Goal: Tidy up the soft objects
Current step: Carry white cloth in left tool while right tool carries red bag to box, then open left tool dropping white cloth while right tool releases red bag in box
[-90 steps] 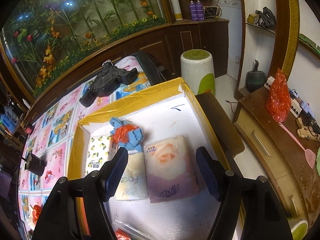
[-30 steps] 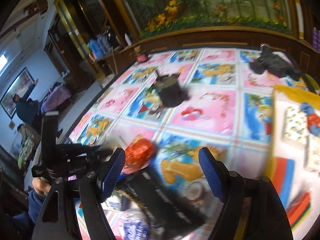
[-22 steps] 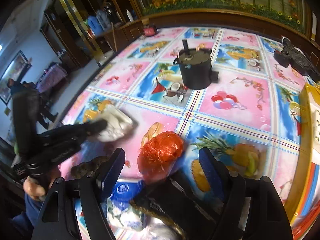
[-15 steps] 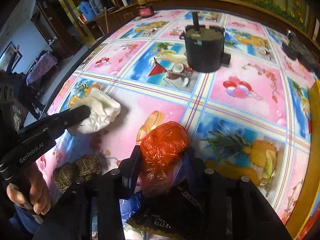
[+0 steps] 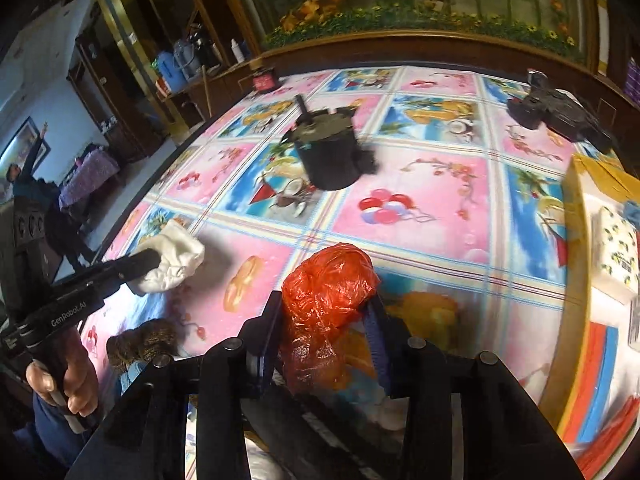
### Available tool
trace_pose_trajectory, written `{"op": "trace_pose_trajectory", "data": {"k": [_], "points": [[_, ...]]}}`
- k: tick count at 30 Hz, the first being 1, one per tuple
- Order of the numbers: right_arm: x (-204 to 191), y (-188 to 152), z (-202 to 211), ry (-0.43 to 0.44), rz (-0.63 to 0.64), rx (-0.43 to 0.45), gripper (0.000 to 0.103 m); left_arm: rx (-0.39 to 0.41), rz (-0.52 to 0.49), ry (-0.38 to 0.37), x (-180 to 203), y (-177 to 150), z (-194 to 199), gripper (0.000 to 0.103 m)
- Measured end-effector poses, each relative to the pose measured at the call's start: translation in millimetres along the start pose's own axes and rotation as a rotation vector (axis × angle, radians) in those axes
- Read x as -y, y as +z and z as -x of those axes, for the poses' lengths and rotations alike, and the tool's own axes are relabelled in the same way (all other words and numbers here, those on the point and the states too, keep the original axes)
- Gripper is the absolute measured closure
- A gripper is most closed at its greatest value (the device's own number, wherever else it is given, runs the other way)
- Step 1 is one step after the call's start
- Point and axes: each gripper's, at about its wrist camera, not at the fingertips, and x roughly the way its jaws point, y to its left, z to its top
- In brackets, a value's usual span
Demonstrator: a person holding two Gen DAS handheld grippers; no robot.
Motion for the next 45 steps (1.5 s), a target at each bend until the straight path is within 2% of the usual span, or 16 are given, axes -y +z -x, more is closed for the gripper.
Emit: {"op": "trace_pose_trajectory", "data": {"k": [4, 9, 13, 17, 22, 27, 32, 40, 45], "points": [[28.2, -5.9, 25.5, 0.023, -0.055, 0.052, 0.065, 0.0, -0.012, -0.033, 25.6, 1.1, -0.9, 0.095], [60.1, -9.8, 59.9, 0.02, -0.104, 0.137, 0.064, -0.02, -0.066, -0.089, 81.3, 6.3, -10.0, 0.095], [84.9, -17.8, 85.5, -0.002, -0.165, 0.197, 0.064, -0.043, -0.128, -0.143, 132.4, 10.4, -18.8, 0.095], [125.6, -24.9, 116.5, -0.026, -0.264, 0.245, 0.064, -0.078, -0.169, -0.2, 179.4, 14.3, -32.3, 0.095], [166.0, -37.0, 147.0, -0.083, -0.382, 0.307, 0.064, -0.135, -0.18, -0.27, 228.8, 15.6, -52.6, 0.095], [189.0, -52.5, 170.3, -0.13, -0.473, 0.344, 0.064, -0.179, -0.187, -0.328, 270.0, 8.2, -69.1, 0.095], [191.1, -61.1, 186.3, -0.196, -0.502, 0.36, 0.064, -0.192, -0.249, -0.357, 292.0, -11.3, -77.5, 0.095], [185.7, -56.0, 180.4, -0.308, -0.509, 0.295, 0.064, -0.186, -0.403, -0.348, 307.2, -41.4, -75.1, 0.095], [198.8, -57.5, 183.2, -0.375, -0.574, 0.27, 0.064, -0.186, -0.431, -0.334, 309.6, -49.1, -73.2, 0.095]]}}
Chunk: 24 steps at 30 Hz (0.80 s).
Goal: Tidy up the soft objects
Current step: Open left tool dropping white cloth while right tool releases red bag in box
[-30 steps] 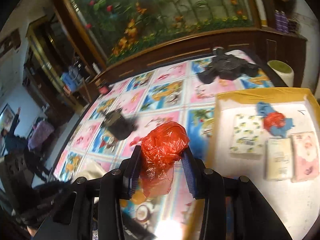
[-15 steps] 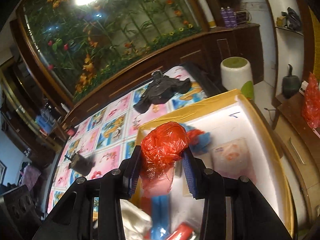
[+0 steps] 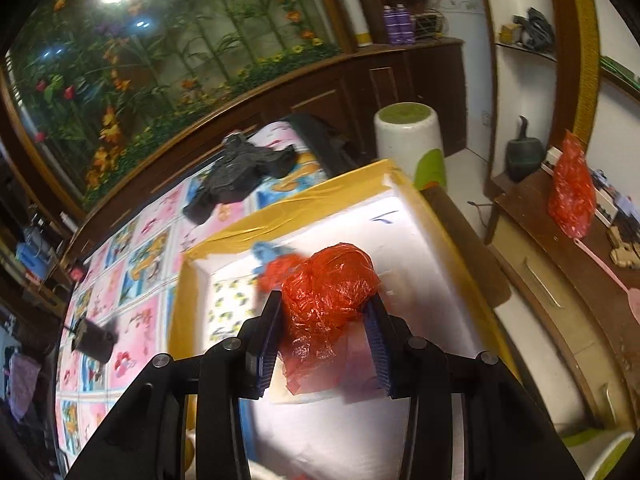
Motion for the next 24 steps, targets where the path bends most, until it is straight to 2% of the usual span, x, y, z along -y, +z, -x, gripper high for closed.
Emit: {"op": "trace_pose_trajectory", "data": {"k": [6, 10, 16, 21, 24], "points": [[19.2, 7.5, 4.6, -0.067, -0.078, 0.025, 0.064, -0.005, -0.006, 0.006, 0.3, -1.3, -3.4, 0.095], [16.4, 7.6, 0.1, -0.084, -0.085, 0.005, 0.064, -0.01, 0.004, 0.005, -1.5, -1.9, -4.9, 0.095], [9.6, 14.6, -15.5, -0.046, -0.082, -0.003, 0.063, -0.009, -0.002, 0.011, 0.1, -3.2, -4.9, 0.095], [14.0, 17.2, -26.0, -0.037, -0.062, -0.025, 0.059, 0.002, -0.004, 0.01, 1.0, -3.8, -5.0, 0.095], [15.7, 19.3, -26.9, -0.044, -0.056, -0.027, 0.05, 0.012, -0.004, 0.004, 1.3, -3.9, -3.4, 0.092]]}}
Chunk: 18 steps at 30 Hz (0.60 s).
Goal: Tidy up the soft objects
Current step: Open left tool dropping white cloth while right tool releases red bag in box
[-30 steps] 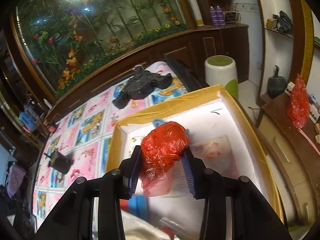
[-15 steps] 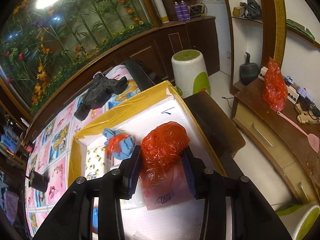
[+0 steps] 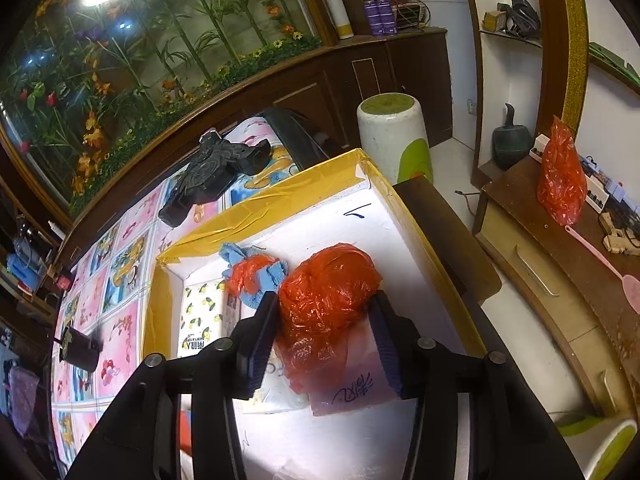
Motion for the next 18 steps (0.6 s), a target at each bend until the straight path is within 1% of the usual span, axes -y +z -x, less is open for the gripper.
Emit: {"op": "trace_pose_trajectory", "data": {"k": [1, 5, 13, 16, 18], "points": [[-0.1, 1.1, 0.0, -0.004, 0.003, 0.0, 0.045, 0.004, -0.002, -0.005, 0.1, 0.2, 1.0, 0.092], [-4.2, -1.4, 6.5, -0.008, 0.003, 0.024, 0.039, 0.023, 0.007, -0.016, 0.1, 1.0, 6.1, 0.085], [-3.9, -13.1, 20.1, 0.01, -0.017, 0.078, 0.038, 0.096, 0.029, -0.015, -4.3, 4.7, 22.8, 0.084], [-2.4, -19.5, 24.4, 0.028, -0.021, 0.093, 0.038, 0.123, 0.044, -0.001, -7.9, 6.6, 28.1, 0.075], [-4.2, -24.6, 26.8, 0.031, -0.016, 0.102, 0.037, 0.147, 0.05, 0.015, -10.1, 7.2, 32.0, 0.061]]}}
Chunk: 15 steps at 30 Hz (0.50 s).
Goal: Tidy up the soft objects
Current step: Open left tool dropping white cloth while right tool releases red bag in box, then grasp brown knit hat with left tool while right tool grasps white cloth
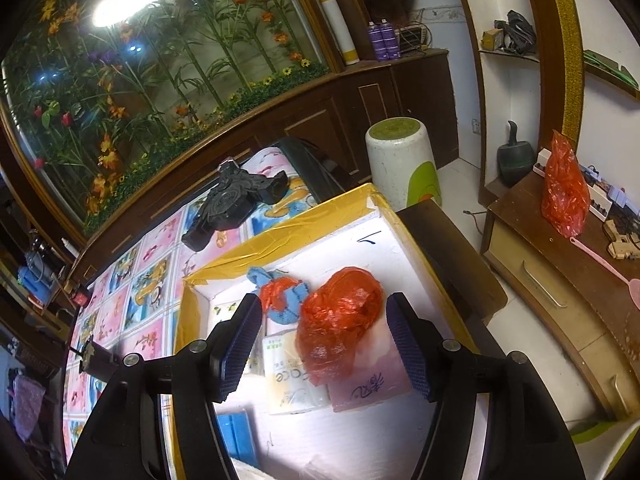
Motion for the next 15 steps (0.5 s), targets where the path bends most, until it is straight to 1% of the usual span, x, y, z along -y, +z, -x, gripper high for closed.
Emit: {"op": "trace_pose_trajectory", "data": {"k": [2, 10, 13, 15], "points": [[-3.0, -3.1, 0.7, 0.011, 0.008, 0.001, 0.037, 0.023, 0.002, 0.02, -1.9, 1.4, 2.8, 0.056], [-19.0, -11.3, 3.1, 0.034, 0.085, 0.007, 0.037, 0.032, 0.026, 0.05, -10.2, 4.5, 5.6, 0.056], [-21.7, -12.4, 4.0, 0.045, 0.1, 0.01, 0.037, 0.043, 0.036, 0.052, -12.0, 7.7, 14.8, 0.056], [-24.4, -13.6, 5.5, 0.051, 0.113, 0.027, 0.037, 0.041, 0.049, 0.058, -14.4, 9.5, 24.3, 0.056]]}}
